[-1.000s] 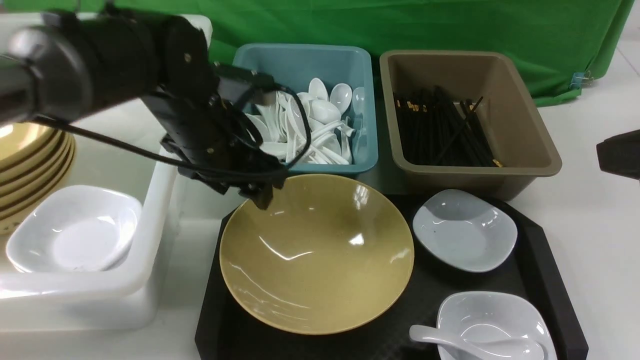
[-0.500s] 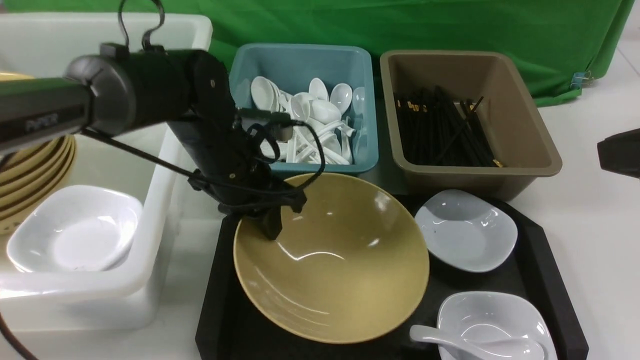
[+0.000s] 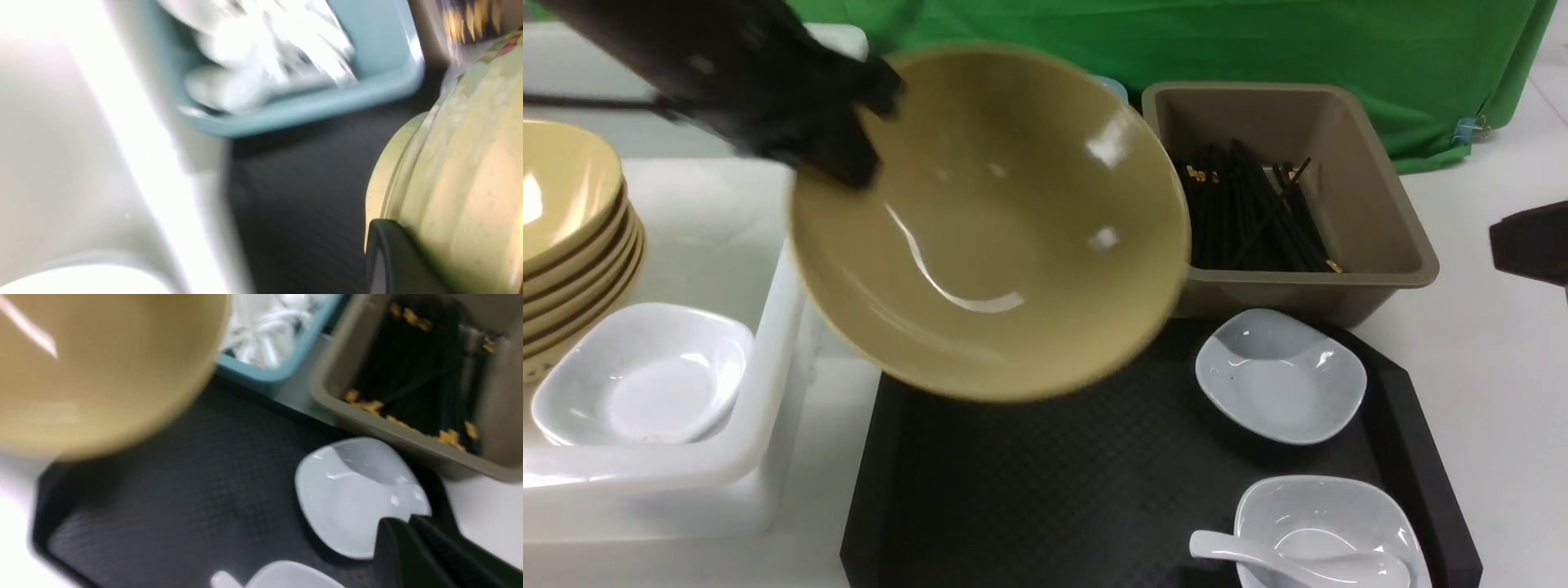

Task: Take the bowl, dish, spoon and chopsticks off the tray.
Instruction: Use the left arm to put the noodle bowl into the large storage box on the left, then use the right arm to grab the plate

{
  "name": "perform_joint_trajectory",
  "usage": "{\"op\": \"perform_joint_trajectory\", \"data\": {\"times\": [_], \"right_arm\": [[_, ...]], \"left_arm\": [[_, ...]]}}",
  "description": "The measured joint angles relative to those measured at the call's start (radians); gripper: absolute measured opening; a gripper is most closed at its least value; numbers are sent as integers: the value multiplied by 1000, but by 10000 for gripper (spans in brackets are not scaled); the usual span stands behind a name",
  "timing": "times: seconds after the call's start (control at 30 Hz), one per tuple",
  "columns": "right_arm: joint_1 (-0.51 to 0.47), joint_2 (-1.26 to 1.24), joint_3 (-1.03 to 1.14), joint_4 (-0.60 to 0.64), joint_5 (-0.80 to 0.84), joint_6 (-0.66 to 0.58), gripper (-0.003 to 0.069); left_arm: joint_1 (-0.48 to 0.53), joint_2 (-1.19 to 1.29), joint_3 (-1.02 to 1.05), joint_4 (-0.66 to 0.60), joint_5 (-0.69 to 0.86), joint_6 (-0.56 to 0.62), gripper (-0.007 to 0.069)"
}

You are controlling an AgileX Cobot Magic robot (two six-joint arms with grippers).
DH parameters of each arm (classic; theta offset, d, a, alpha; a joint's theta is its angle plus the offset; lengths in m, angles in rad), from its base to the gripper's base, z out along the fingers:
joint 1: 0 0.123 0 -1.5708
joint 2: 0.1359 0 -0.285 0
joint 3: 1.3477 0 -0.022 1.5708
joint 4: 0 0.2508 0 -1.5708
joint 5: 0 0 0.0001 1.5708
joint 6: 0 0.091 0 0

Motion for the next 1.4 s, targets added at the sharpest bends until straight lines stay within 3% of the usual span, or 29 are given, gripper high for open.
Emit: {"op": "perform_joint_trajectory", "data": {"times": [0.07, 0.1, 0.17, 0.27, 0.3, 0.37, 0.47, 0.67, 0.77, 0.87, 0.97, 1.0, 1.1, 1.13, 1.17, 1.23, 1.3, 1.37, 1.4], "right_arm": [[0, 21, -20, 81, 10, -83, 20], [1, 24, -26, 105, 12, -105, 20], [25, 76, -67, 217, 39, -214, 20], [99, 154, -113, 250, 52, -265, 20], [105, 164, -115, 249, 53, -267, 20], [193, 222, -133, 241, 53, -276, 20], [240, 257, -135, 231, 54, -283, 20], [285, 298, -136, 197, 57, -277, 20], [285, 298, -137, 123, 56, -236, 20], [288, 301, -138, -77, 47, -122, 20], [288, 311, -138, -168, 48, -64, 25], [288, 332, -138, -244, 48, -31, 43], [288, 365, -139, -281, 48, -15, 87], [289, 401, -139, -291, 46, -6, 156], [289, 406, -139, -291, 46, -5, 166], [290, 482, -139, -298, 31, -2, 285], [290, 559, -139, -307, 8, 2, 407], [291, 639, -139, -340, -21, 42, 502], [291, 655, -139, -353, -27, 48, 510]], "left_arm": [[132, -29, 0, -25, 0, 0, 13], [150, -32, 1, -28, -1, 1, 13], [368, -43, 22, -81, -36, 16, 13], [635, -28, 100, -136, -119, 21, 13], [649, -28, 104, -140, -123, 21, 13], [805, 1, 172, -183, -182, 31, 13], [857, 28, 196, -202, -220, 47, 13], [867, 132, 202, -277, -265, 118, 17], [857, 173, 203, -297, -267, 141, 57], [854, 187, 203, -298, -275, 144, 185], [853, 184, 199, -290, -276, 144, 277], [851, 171, 188, -271, -275, 144, 370], [849, 152, 154, -248, -262, 142, 468], [849, 128, 122, -239, -237, 137, 508], [848, 120, 117, -238, -229, 137, 516], [834, 78, 74, -231, -189, 134, 526], [799, 21, 50, -228, -156, 134, 487], [736, -35, 43, -214, -112, 140, 379], [729, -40, 42, -212, -111, 142, 365]]}}
